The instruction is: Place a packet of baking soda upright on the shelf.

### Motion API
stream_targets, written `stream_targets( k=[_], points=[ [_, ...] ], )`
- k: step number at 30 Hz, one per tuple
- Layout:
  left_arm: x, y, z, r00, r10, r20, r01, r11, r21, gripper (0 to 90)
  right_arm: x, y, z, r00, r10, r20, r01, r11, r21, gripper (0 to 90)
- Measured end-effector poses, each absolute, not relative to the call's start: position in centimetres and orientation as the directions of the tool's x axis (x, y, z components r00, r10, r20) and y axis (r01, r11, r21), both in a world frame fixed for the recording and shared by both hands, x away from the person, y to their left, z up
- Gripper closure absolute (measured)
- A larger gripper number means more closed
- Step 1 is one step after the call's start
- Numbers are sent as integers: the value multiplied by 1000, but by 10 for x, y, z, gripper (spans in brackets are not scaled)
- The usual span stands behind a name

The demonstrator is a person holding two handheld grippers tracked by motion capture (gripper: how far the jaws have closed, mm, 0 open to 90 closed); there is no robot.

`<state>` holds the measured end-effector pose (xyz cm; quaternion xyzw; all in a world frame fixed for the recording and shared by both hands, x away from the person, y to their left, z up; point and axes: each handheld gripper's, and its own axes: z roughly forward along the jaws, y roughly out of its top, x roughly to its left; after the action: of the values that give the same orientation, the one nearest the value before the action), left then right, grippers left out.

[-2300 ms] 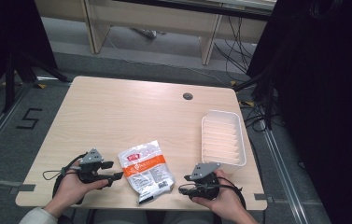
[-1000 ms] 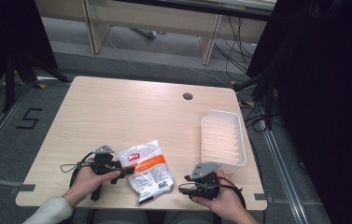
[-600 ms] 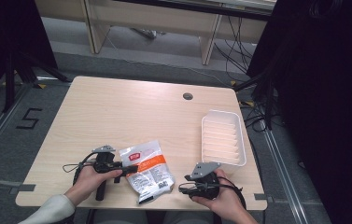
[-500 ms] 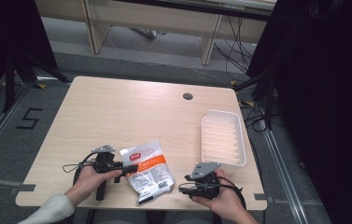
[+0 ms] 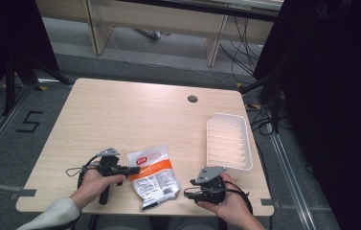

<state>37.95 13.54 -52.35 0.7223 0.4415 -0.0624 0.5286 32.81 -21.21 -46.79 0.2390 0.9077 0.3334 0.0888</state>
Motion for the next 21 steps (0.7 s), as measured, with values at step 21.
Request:
stream_targets(
  k=[21],
  points=[
    [360, 128, -479, 714, 457, -530, 588, 18, 809, 892, 341, -217, -436, -865, 494, -87, 317, 672, 669, 499]
  ],
)
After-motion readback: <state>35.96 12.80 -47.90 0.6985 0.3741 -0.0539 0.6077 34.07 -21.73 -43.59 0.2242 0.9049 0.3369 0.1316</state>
